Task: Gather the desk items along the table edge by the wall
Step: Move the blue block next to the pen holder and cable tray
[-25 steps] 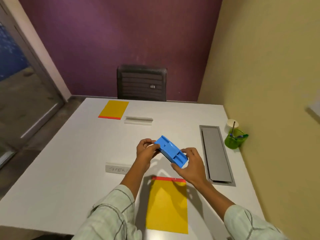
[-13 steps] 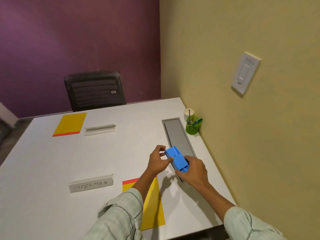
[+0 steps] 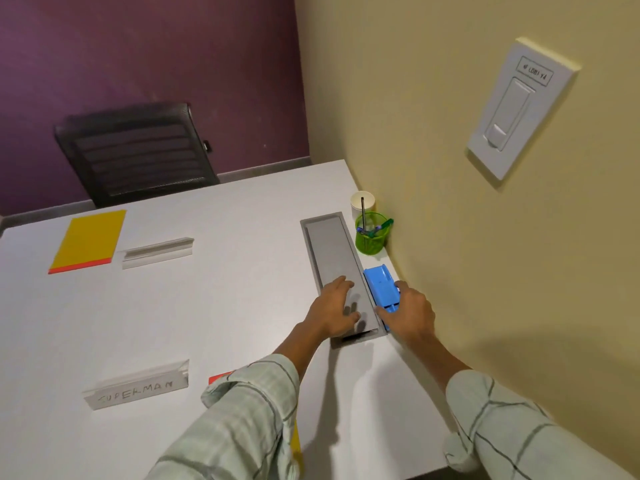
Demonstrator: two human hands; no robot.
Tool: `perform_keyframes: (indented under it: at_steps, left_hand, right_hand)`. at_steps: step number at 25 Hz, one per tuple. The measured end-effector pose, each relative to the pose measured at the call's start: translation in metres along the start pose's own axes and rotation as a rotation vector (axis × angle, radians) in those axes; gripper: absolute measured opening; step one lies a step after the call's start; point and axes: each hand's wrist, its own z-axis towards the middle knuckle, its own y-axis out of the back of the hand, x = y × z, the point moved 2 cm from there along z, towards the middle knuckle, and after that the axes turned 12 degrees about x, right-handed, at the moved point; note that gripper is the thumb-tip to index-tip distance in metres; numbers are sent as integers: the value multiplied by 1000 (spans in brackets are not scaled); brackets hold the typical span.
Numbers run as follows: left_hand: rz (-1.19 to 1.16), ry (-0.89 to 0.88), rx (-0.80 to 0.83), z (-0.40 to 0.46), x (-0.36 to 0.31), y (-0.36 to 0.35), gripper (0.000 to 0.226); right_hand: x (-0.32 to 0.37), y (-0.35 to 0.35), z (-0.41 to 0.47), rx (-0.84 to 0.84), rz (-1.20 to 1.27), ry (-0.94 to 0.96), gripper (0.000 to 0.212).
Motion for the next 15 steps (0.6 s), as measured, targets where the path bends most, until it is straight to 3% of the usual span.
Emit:
perform_keyframes:
  at_steps: [6, 15]
  left_hand:
    - [41, 49, -96, 37, 3, 2, 66]
    - [96, 126, -34, 68, 17, -9, 72]
  right_hand:
    - [-2, -3, 43, 31, -123, -58, 64]
    - [-9, -24, 73, 105, -197, -59, 49]
